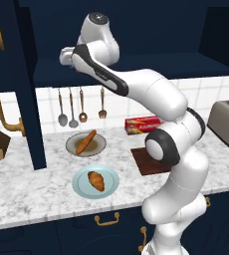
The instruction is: From the different types of pastries on the counter, select a croissant and place it on the cutting board. Then retrieve a jar of jam from the cabinet and place it alongside the croissant on the cutting board.
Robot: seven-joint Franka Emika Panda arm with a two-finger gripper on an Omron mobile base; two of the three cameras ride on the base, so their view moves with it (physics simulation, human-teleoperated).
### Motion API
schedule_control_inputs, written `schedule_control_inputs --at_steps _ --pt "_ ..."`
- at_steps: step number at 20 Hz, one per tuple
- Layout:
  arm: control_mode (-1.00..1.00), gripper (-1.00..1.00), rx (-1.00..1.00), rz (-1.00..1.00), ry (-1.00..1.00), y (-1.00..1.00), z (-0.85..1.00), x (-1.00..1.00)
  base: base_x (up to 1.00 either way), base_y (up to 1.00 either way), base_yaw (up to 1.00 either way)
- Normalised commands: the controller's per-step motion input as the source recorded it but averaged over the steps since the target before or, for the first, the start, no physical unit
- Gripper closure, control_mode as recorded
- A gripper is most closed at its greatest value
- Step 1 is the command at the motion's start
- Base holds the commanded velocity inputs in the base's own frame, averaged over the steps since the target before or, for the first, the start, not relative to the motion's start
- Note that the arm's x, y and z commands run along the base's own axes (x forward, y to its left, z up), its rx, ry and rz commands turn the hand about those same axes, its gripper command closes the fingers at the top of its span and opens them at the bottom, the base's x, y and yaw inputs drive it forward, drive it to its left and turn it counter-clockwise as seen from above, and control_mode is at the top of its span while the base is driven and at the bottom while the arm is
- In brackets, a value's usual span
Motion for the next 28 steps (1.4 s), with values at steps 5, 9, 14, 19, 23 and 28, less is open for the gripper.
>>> schedule_control_inputs --at_steps 5,9,14,19,23,28 --pt "-1.0 1.0 0.0 0.05 -0.03 -0.1 -0.3 0.0 0.0 0.0 0.0" --pt "-1.0 1.0 0.0 0.05 -0.01 -0.04 -0.12 -0.11 0.0 0.0 0.0" --pt "-1.0 1.0 0.0 0.01 -0.03 0.0 0.06 -0.86 0.0 0.0 0.0" --pt "-1.0 1.0 0.0 0.01 -0.09 0.0 0.08 -1.0 0.0 0.0 0.0" --pt "-1.0 1.0 0.0 0.1 -0.05 -0.19 0.09 -1.0 0.0 0.0 0.0" --pt "-1.0 1.0 0.0 0.18 0.0 -0.55 0.1 -1.0 0.0 0.0 0.0"
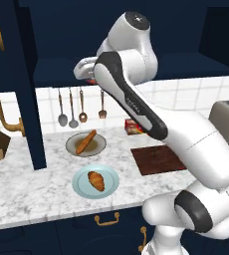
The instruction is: From the different types of pastries on the counter, select a croissant and place it on the cutting board. Then retrieve a jar of jam from the cabinet and place it alongside the croissant on the cutting board.
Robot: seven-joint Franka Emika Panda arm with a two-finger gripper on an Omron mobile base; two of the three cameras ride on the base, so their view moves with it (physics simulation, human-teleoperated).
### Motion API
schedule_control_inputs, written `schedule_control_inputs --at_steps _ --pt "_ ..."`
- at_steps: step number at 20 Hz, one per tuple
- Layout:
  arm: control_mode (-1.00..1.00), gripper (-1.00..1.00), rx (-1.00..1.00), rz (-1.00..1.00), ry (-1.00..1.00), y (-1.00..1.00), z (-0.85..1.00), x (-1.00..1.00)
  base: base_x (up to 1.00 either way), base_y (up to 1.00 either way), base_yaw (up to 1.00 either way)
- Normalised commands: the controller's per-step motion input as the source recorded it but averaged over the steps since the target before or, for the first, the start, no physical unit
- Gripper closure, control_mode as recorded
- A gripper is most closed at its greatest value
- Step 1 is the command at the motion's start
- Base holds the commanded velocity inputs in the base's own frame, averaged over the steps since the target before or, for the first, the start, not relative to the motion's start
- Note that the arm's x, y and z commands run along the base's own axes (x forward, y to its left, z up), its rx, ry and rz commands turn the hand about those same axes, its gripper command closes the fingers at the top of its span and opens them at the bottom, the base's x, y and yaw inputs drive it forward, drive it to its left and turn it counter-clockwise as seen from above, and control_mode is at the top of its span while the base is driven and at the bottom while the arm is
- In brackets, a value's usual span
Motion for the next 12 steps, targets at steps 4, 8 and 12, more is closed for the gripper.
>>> schedule_control_inputs --at_steps 4,8,12 --pt "-1.0 1.0 0.0 0.21 0.0 -0.59 0.02 -1.0 0.0 0.0 0.0" --pt "-1.0 1.0 -0.02 0.27 0.01 -0.46 -0.01 -1.0 0.0 0.0 0.0" --pt "-1.0 1.0 -0.06 0.42 0.0 -0.56 -0.1 -0.9 0.0 0.0 0.0"
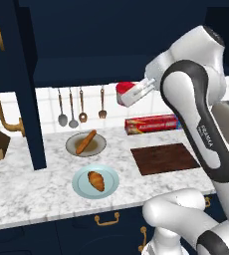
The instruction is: From the different types of pastries on the counter, select a croissant and place it on the cutting board. Then retrieve a jar of jam from the cabinet and place it alongside the croissant on the cutting board.
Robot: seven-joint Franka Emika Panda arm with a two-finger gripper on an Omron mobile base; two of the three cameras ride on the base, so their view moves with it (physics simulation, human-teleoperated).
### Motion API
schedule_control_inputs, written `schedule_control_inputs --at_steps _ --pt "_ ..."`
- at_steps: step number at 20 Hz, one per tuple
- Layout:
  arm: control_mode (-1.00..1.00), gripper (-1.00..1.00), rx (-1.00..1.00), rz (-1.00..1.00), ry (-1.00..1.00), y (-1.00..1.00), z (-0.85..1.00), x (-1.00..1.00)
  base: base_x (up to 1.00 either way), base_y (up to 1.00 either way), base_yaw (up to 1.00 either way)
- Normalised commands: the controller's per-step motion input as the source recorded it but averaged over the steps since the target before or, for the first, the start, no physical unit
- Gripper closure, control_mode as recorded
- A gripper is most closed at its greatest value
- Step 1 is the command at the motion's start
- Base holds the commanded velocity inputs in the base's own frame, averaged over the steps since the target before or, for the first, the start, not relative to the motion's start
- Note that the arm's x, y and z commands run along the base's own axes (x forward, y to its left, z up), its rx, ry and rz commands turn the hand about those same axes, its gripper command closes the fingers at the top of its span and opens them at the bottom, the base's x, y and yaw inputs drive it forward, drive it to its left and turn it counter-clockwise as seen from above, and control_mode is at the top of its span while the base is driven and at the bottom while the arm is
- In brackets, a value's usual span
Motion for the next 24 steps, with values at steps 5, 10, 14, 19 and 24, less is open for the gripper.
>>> schedule_control_inputs --at_steps 5,10,14,19,24 --pt "-1.0 1.0 -0.02 0.44 0.0 -0.34 -0.29 -0.46 0.0 0.0 0.0" --pt "-1.0 1.0 -0.08 0.39 -0.01 -0.02 -0.74 0.12 0.0 0.0 0.0" --pt "-1.0 1.0 -0.13 0.25 -0.2 -0.08 -0.14 -0.09 0.0 0.0 0.0" --pt "-1.0 1.0 -0.02 0.01 -0.04 -0.09 -0.25 -0.07 0.0 0.0 0.0" --pt "-1.0 1.0 -0.06 0.0 -0.16 -0.34 -0.68 0.15 0.0 0.0 0.0"
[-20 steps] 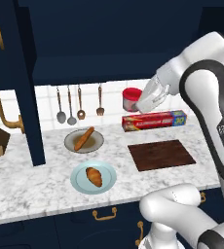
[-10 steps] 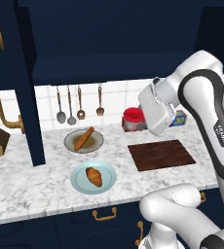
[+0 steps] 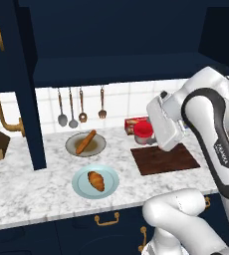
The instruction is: From the different types of pastries on the counter, select a croissant and place it on the cutting board. Then retrieve a jar of jam from the cabinet and place it alongside the croissant on the cutting board.
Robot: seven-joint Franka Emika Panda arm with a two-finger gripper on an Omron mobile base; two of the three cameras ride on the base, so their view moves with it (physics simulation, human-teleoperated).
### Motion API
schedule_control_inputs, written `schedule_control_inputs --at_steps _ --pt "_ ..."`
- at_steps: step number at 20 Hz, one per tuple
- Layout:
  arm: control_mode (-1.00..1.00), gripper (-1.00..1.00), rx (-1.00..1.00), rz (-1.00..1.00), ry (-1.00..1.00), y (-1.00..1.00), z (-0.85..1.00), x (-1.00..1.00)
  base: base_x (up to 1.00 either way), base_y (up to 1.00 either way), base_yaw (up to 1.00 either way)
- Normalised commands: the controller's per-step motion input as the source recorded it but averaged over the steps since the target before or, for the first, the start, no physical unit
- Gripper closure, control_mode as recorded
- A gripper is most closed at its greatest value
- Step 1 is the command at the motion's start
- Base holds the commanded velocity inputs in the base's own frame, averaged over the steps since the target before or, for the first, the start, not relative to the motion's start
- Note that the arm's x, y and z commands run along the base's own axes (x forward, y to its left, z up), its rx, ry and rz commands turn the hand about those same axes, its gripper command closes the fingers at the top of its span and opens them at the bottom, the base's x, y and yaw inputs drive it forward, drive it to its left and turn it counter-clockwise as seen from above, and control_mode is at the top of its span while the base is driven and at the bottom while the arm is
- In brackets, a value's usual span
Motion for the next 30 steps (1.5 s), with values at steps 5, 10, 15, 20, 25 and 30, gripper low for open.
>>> schedule_control_inputs --at_steps 5,10,15,20,25,30 --pt "-1.0 1.0 -0.04 0.0 -0.21 -0.36 -0.59 0.39 0.0 0.0 0.0" --pt "-1.0 1.0 0.0 0.06 -0.11 -0.72 -0.5 0.47 0.0 0.0 0.0" --pt "-1.0 1.0 0.0 0.11 -0.01 -0.87 -0.27 0.52 0.0 0.0 0.0" --pt "-1.0 1.0 0.0 0.01 0.0 -0.62 -0.29 0.79 0.0 0.0 0.0" --pt "-1.0 1.0 0.0 0.0 0.0 -0.52 -0.31 0.85 0.0 0.0 0.0" --pt "-1.0 1.0 0.0 0.08 -0.02 -0.64 -0.21 0.22 0.0 0.0 0.0"
